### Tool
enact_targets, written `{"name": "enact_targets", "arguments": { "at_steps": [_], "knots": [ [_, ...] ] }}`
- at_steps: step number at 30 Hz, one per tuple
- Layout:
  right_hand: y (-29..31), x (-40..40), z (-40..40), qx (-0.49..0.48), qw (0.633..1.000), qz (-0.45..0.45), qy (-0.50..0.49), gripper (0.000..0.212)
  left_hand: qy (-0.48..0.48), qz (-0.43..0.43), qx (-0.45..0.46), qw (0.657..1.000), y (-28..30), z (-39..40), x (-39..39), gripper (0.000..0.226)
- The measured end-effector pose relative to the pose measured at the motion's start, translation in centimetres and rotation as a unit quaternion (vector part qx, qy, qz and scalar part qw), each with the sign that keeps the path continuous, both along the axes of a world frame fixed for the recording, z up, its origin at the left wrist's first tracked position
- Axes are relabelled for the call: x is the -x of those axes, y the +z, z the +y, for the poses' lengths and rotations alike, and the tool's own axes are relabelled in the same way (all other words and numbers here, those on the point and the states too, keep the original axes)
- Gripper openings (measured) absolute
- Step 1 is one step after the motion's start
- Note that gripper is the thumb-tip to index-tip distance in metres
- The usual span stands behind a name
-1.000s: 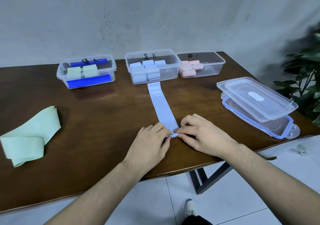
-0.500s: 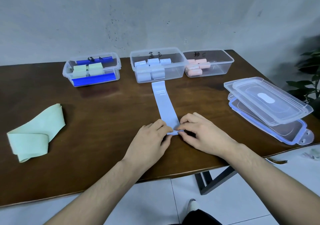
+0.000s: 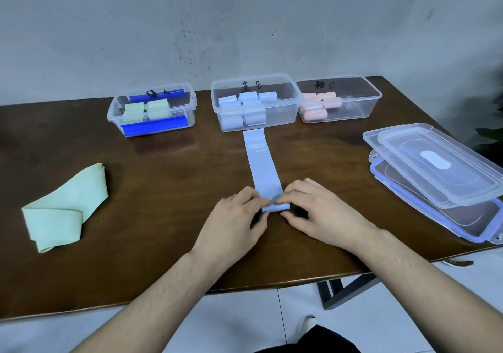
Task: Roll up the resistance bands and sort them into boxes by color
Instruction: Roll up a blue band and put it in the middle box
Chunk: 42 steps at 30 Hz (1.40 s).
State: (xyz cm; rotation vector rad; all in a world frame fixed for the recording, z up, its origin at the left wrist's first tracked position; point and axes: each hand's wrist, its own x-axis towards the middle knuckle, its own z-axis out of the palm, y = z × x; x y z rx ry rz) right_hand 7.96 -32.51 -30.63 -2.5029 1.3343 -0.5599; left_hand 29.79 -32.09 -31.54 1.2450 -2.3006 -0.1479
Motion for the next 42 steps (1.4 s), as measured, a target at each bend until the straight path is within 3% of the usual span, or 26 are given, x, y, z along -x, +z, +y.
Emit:
{"name": "enact_targets", "arguments": {
  "at_steps": [15, 19, 30, 42],
  "knots": [
    [0.8, -0.2, 1.8, -0.044, 0.999, 0.010, 0.012, 0.019, -0.014, 0.027, -0.063, 0.998, 1.1, 2.0, 0.2, 0.013],
    [0.7, -0.1, 2.3, -0.007, 1.000, 0.022, 0.002, 0.022, 0.003, 0.033, -0.075, 0.997, 0.8, 2.2, 0.5, 0.015],
    [-0.8, -0.4, 2.6, -0.035, 0.998, -0.043, -0.022, 0.017, 0.022, 0.056, -0.079, 0.995, 0.7, 2.7, 0.8, 0.022],
    [-0.2, -0.1, 2.1, -0.034, 0.998, -0.038, -0.025, 0.026, 0.024, 0.046, -0.113, 0.992, 1.3, 1.8, 0.5, 0.015]
  ]
}}
